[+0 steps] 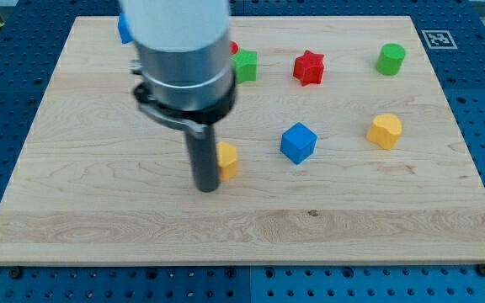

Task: Drag the yellow hexagon towards the blue triangle

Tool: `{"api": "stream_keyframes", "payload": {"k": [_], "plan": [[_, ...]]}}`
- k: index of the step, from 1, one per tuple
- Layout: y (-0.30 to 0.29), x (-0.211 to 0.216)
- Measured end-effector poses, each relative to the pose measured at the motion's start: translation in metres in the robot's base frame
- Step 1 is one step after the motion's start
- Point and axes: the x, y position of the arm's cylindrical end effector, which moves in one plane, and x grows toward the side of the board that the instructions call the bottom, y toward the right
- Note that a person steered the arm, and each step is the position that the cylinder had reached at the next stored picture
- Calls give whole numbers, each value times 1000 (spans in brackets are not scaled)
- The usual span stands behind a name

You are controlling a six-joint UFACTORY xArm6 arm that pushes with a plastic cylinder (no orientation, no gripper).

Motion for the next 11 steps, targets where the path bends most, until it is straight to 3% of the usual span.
{"api": "stream_keyframes", "payload": {"k": [2,4,5,7,8,10,11], "plan": [[15,-49],[78,-36],[58,-58],[-42,-107],[-62,-149],[-24,-128],[-21,-160]]}}
